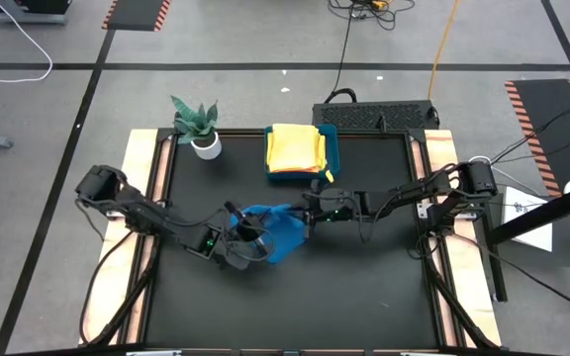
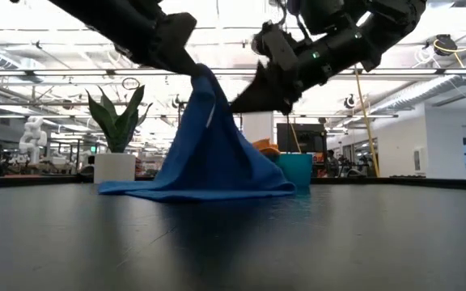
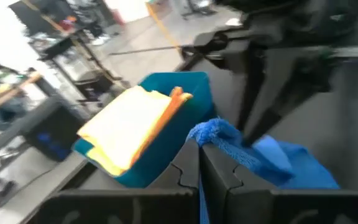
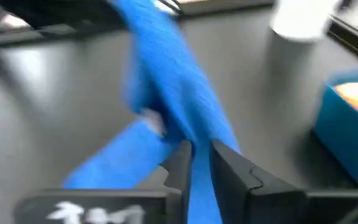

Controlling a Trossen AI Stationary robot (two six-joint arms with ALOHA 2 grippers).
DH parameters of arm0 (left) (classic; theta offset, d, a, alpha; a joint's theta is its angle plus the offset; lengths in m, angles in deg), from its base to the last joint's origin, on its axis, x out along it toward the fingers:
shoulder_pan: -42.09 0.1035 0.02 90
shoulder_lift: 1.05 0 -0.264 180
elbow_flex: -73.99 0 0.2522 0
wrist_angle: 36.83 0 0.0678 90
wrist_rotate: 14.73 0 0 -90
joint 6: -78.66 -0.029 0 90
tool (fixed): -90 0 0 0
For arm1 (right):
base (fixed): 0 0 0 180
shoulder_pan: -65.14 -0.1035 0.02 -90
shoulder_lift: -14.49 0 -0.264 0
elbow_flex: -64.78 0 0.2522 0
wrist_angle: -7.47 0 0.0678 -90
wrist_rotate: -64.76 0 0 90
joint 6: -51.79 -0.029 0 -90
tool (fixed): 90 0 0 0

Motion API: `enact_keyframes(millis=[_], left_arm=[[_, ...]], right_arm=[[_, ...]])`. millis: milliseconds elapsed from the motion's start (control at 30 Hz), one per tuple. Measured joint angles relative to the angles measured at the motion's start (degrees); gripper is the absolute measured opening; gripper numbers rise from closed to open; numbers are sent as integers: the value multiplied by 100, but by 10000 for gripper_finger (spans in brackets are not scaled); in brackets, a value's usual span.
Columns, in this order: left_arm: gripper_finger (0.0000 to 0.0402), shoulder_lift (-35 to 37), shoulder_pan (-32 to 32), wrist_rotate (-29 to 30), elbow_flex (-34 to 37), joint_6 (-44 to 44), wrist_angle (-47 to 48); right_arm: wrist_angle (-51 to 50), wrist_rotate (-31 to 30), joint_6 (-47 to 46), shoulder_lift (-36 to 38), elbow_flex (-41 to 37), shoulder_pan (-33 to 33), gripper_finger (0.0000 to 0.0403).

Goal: Fold microfiber towels
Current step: Fold the blue microfiber cloth

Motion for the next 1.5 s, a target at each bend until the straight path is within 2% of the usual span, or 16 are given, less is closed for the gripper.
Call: enact_keyframes(millis=[200,433,633,767,900,1033,1167,1300,1500], left_arm=[[2,147,110,-603,0,-114,301],[1,124,524,-1227,2,-170,584],[1,124,813,-1416,2,-170,809],[1,124,965,-1637,2,-219,823],[1,124,1067,-1687,2,-276,853],[2,124,1122,-1689,2,-300,874],[1,124,1126,-1791,2,-314,918],[3,124,1126,-1834,2,-316,940],[4,124,1126,-1838,2,-323,951]], right_arm=[[-653,-721,-324,0,-4,-83,101],[-596,-872,-624,0,-4,-400,147],[-847,-1907,-859,-3,-4,-957,149],[-817,-2494,-1249,-290,-31,-1291,149],[-347,-2491,-1369,-853,-31,-1462,149],[216,-2235,-1649,-1404,-31,-1497,149],[-136,-2951,-2575,-1545,-33,-1445,148],[-346,-3729,-2867,-1438,-33,-1492,148],[-457,-4037,-2880,-1347,-31,-1412,148]])
